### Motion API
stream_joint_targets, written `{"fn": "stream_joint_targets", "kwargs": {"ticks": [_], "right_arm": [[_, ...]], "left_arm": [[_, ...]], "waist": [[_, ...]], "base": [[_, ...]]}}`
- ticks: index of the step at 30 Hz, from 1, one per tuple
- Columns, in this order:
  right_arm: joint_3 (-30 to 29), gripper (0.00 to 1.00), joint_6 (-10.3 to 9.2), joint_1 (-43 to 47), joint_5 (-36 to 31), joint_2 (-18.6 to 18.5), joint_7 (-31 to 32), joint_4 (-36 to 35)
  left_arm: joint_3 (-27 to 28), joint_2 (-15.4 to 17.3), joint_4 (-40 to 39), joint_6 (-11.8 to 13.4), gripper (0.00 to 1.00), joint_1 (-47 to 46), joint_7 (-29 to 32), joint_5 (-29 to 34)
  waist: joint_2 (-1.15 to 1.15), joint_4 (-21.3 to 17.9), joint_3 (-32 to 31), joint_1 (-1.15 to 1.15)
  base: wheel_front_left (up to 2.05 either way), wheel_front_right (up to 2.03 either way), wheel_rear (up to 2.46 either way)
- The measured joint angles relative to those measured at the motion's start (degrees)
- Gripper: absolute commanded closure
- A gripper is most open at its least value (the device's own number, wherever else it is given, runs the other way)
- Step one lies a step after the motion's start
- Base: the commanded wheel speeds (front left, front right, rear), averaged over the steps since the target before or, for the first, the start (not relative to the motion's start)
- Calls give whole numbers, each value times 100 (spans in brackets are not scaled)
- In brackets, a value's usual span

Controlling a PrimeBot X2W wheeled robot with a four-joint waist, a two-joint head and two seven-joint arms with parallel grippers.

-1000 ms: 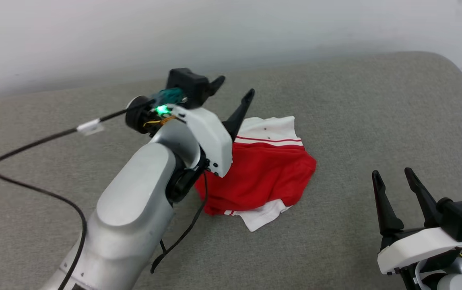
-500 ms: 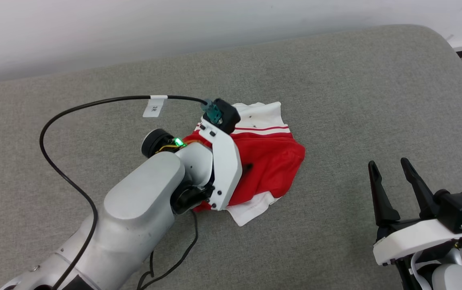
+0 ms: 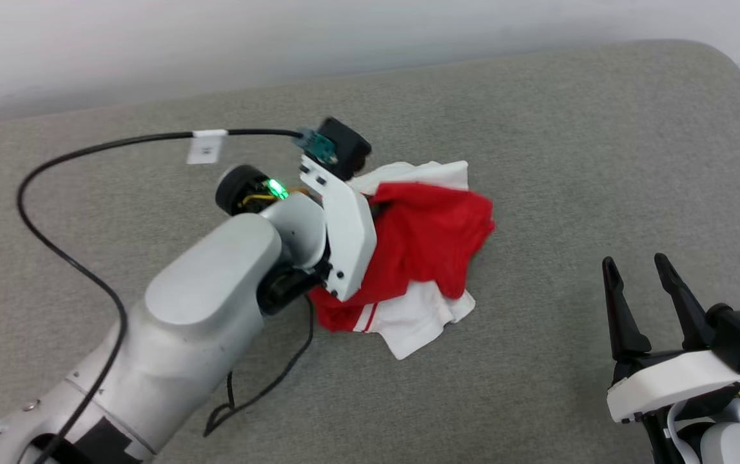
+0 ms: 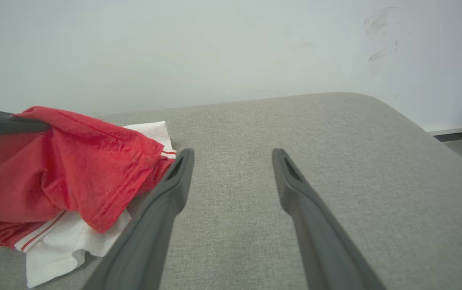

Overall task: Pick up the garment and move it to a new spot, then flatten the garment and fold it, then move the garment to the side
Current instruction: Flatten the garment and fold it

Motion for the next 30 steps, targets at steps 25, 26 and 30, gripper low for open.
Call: {"fn": "stream_joint_targets", "kwargs": {"ticks": [25,26,30], "right_arm": [[-277,0,0,380,-120,1,347,-360],[-279,0,0,407,-129,1,358,-380],[-279,0,0,460,-169,1,425,-437]], "left_arm": [[1720,1666,-2310,2384,100,4986,-2304,-1514],[1706,1662,-2366,2418,100,5065,-2304,-1526],[1647,1669,-2486,2598,0,5156,-2443,-1350]], "waist": [[0,742,-589,-1],[0,753,-624,-1],[0,786,-783,-1]], "base": [[0,0,0],[0,0,0],[0,0,0]]}}
